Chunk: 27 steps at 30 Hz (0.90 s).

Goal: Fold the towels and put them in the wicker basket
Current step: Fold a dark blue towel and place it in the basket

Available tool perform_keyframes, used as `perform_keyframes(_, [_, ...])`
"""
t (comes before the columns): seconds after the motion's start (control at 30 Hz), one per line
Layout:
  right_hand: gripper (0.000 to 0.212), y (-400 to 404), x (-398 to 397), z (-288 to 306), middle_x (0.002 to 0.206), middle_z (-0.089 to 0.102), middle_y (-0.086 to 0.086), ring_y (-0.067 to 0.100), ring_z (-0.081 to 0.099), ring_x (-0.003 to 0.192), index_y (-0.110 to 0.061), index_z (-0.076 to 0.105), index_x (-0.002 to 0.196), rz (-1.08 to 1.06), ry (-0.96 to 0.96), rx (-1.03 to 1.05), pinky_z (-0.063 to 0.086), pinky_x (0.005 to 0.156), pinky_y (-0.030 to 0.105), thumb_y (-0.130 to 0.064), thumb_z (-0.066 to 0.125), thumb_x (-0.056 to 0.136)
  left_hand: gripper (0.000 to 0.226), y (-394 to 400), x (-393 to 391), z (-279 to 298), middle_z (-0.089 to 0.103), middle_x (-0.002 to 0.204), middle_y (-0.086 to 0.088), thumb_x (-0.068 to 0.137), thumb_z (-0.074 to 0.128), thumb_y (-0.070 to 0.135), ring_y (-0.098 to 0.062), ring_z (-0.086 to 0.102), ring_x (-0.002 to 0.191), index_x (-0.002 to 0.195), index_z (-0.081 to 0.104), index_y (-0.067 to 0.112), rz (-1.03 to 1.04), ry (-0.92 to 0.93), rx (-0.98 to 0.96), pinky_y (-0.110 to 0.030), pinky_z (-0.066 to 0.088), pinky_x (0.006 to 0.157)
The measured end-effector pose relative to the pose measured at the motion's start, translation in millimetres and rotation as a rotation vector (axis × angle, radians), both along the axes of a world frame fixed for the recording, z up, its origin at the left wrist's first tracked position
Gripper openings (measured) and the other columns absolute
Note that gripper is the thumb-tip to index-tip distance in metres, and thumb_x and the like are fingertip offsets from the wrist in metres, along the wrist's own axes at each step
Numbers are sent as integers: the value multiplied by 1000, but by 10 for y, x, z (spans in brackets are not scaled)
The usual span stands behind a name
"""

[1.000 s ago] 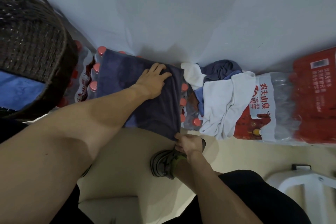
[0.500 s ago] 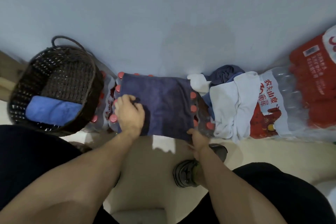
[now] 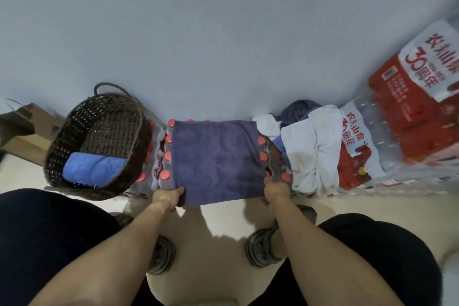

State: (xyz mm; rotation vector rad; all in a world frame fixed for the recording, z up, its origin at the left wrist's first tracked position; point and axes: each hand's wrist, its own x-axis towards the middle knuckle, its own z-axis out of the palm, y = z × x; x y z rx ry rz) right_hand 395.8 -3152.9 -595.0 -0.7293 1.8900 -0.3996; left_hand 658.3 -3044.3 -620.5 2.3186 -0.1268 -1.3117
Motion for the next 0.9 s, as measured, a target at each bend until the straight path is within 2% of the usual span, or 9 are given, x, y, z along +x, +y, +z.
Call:
perform_keyframes(0.07, [57,-16,-23,9,129,58,27,41,57,116,10,50,131,17,18,12,50,97,48,-32,61,95,53,44,74,14,65,112,-23,91,65,39,-38,68,93,115,63,-8,22,-19,14,-41,56,78])
perform_keyframes(0.2, [60,15,-8,47,127,59,24,35,60,104,8,49,133,14,-17,57,51,62,35,-20,75,86,55,79,139,39,62,115,-27,96,58,38,-42,67,92,124,53,-9,152,21,-25,-49,59,77])
perform_keyframes(0.3, [63,-7,-35,44,130,56,27,43,58,114,8,45,136,-27,-99,148,54,89,52,-11,76,84,41,94,137,99,64,77,-23,97,59,33,-27,62,39,109,54,-5,214,69,-67,-29,50,34])
perform_keyframes(0.37, [52,-26,-55,34,118,61,25,41,61,104,8,48,133,-10,-145,221,53,92,51,-5,71,88,39,118,178,116,62,56,-16,93,65,27,-18,53,26,105,57,-9,162,49,-32,-24,44,33])
perform_keyframes(0.47, [34,3,-46,79,94,60,17,31,57,78,2,53,127,64,-172,324,53,65,42,3,58,93,22,127,224,213,59,48,-17,88,70,8,-17,50,23,92,61,-12,135,47,-3,-21,39,27])
perform_keyframes(0.53, [32,46,-45,93,105,61,19,31,57,84,-1,54,126,132,-155,373,54,72,42,6,50,95,16,107,236,296,59,48,-16,84,71,-2,-17,50,22,78,59,-9,107,15,15,-21,37,24])
perform_keyframes(0.63, [23,62,-38,123,99,60,19,34,56,87,0,54,115,194,-136,401,50,88,46,5,45,94,13,33,237,445,63,68,-18,84,66,-7,-16,54,26,94,58,-10,-21,-45,4,-22,42,28])
perform_keyframes(0.77, [23,-86,21,196,95,63,22,33,60,82,5,58,114,289,-64,308,54,79,42,-1,54,92,28,-145,277,669,62,90,-26,87,51,-14,-32,62,51,107,43,5,-170,-68,-58,-33,51,41])
perform_keyframes(0.9, [16,-322,34,461,74,67,21,28,63,55,4,64,99,354,73,115,59,62,41,-9,65,88,10,-184,293,873,57,62,-17,91,48,-5,-21,52,35,91,56,1,-198,111,-71,-19,38,35])
